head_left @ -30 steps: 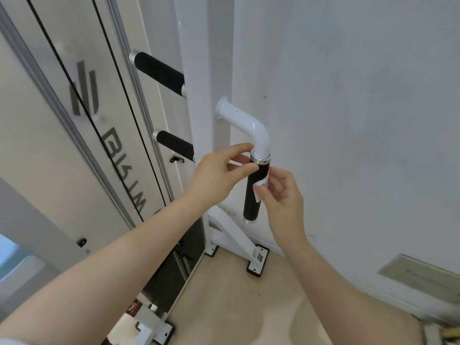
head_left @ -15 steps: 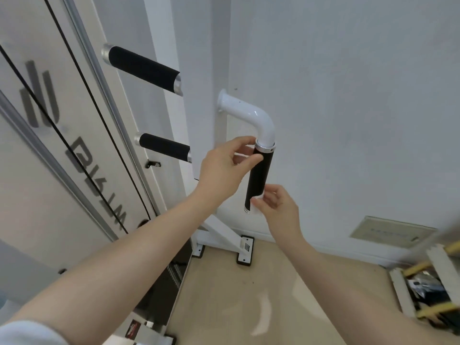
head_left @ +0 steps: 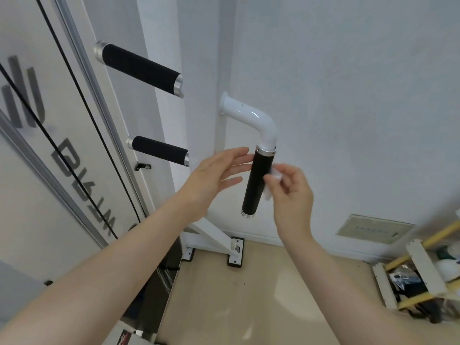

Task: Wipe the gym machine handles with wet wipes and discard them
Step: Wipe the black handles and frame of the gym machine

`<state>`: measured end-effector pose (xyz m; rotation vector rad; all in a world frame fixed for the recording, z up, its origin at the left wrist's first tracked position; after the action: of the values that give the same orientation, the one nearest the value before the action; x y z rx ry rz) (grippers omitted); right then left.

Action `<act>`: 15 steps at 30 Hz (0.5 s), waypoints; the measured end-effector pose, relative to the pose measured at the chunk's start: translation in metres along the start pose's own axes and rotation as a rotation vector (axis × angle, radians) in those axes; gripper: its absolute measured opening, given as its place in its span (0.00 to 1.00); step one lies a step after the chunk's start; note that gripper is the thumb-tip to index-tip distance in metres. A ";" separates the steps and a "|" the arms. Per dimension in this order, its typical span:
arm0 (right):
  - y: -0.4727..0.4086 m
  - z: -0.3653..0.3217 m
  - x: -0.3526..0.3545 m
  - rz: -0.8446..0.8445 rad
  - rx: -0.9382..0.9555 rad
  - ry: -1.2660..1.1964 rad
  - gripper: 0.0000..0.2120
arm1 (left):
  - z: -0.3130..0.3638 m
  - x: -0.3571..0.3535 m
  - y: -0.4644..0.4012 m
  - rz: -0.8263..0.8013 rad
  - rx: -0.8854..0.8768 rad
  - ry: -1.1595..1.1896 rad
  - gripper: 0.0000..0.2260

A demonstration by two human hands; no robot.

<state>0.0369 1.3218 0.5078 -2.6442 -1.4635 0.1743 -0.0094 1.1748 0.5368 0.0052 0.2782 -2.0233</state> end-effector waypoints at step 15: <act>0.004 0.014 -0.036 -0.390 1.585 1.527 0.05 | -0.004 0.016 0.029 0.012 -0.091 -0.205 0.17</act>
<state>0.0192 1.2899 0.4947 -0.6345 -0.5749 -0.4400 0.0083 1.1495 0.5253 -0.2548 0.2390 -1.9796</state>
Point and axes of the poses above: each hand's wrist, its own y-axis away from the middle knuckle, its own x-axis out of the back of the hand, z = x × y, the point moved 4 cm from there along -y, towards the middle knuckle, and after that the axes turned 8 degrees about -x, right-handed, at the moved point
